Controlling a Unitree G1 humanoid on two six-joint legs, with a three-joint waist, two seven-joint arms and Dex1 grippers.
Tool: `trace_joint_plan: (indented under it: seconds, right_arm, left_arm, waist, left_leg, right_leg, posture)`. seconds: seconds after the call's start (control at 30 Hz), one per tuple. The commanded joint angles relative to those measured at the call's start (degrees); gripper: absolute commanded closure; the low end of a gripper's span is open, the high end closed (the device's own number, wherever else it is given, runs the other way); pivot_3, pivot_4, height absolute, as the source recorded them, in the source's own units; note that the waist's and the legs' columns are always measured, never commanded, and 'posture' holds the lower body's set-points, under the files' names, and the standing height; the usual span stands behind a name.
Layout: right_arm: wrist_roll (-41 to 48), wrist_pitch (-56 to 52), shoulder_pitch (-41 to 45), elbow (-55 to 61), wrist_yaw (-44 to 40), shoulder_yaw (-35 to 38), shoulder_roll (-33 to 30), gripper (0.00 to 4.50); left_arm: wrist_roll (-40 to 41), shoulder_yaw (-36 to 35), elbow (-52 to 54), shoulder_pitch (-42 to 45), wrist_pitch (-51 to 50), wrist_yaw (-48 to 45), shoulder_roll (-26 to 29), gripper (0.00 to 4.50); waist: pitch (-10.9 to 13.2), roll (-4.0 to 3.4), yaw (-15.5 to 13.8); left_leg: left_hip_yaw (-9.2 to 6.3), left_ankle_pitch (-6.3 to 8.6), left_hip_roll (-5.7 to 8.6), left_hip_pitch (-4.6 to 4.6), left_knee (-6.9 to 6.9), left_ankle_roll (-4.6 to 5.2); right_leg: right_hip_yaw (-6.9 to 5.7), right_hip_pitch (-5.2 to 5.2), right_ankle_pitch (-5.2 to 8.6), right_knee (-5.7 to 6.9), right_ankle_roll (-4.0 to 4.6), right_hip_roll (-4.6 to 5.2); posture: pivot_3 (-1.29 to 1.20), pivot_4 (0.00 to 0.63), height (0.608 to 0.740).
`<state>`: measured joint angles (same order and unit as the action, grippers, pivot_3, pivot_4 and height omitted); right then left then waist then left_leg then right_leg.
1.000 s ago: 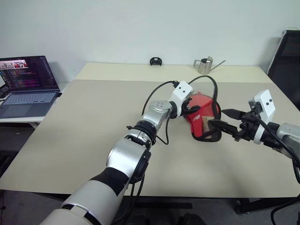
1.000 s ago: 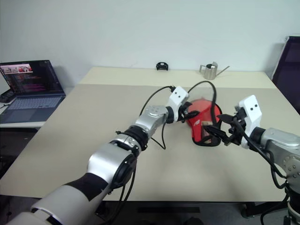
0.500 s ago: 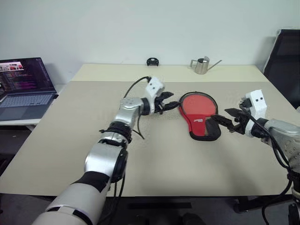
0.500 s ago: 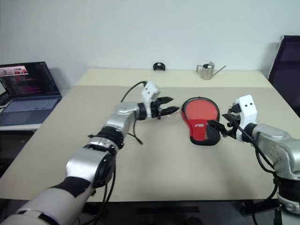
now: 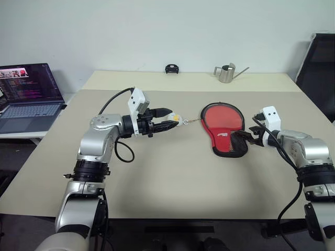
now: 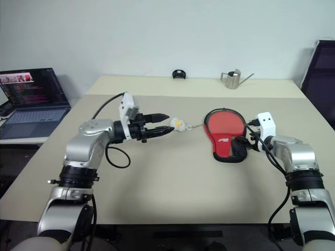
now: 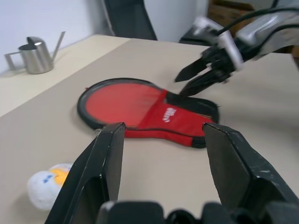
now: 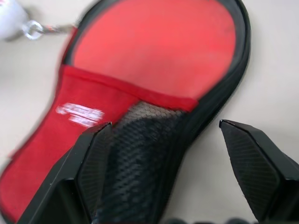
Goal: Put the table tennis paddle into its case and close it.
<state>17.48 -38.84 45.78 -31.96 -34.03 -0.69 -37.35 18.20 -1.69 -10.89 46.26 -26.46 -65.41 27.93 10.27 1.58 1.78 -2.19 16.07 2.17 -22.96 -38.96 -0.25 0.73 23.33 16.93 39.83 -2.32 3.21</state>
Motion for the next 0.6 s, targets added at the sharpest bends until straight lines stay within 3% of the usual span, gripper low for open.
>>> trace_joint_plan:
  seconds: [0.03, 0.6]
  right_arm:
    - [-2.7, 4.6, 3.8, -6.8, -2.6, 0.0, 0.7, 0.51]
    - [-9.5, 10.9, 14.0, -29.3, -8.2, -0.5, 7.4, 0.51]
  left_arm:
    - [2.5, -0.8, 4.7, 0.2, -2.5, 1.1, 1.4, 1.62]
    - [2.6, 0.1, 4.8, 0.2, -2.1, 2.7, 3.6, 1.62]
  waist:
    - [0.0, 0.0, 0.1]
    - [0.0, -0.01, 1.5]
  left_leg:
    - [0.0, 0.0, 0.0, 0.01, 0.0, 0.0]
    - [0.08, -0.02, -0.07, 0.13, 0.0, -0.03]
  right_leg:
    - [0.0, 0.0, 0.0, 0.01, 0.0, 0.0]
    - [0.09, -0.02, -0.01, 0.1, 0.01, -0.02]
  posture:
    - [0.0, 0.15, 0.74]
    - [0.0, 0.15, 0.74]
